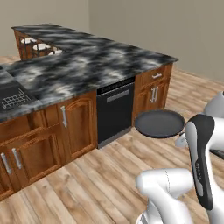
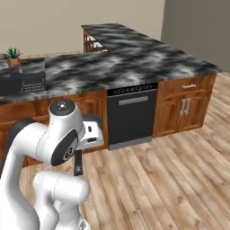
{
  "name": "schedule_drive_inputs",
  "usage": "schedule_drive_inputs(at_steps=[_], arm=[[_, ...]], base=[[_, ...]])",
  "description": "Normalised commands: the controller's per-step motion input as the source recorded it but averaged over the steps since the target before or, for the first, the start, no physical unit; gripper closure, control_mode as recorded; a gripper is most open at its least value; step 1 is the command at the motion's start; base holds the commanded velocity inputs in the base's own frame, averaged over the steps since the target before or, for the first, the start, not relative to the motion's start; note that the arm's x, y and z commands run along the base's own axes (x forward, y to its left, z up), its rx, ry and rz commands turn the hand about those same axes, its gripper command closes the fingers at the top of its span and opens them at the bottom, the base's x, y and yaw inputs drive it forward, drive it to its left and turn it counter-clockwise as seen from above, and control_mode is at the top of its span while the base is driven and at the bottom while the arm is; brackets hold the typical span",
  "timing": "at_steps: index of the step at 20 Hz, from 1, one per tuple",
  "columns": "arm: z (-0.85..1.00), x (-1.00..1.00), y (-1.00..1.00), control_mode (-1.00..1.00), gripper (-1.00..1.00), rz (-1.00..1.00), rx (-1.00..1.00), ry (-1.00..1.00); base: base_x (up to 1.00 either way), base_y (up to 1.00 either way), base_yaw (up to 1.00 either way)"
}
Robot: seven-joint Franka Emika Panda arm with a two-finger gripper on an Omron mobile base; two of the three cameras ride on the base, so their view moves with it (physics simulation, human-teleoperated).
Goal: Move the pot and pan from the stove into the sink.
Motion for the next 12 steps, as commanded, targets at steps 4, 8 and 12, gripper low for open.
schedule_drive_inputs(at_steps=[4, 8, 12], arm=[[0.00, 0.00, 0.00, 1.00, 1.00, 0.00, 0.00, 0.00], [0.00, 0.00, 0.00, 1.00, 1.00, 0.00, 0.00, 0.00], [0.00, 0.00, 0.00, 1.00, 1.00, 0.00, 0.00, 0.00]], base=[[-0.05, 0.00, 0.50], [-0.01, 0.00, 0.50], [0.00, 0.00, 0.49]])
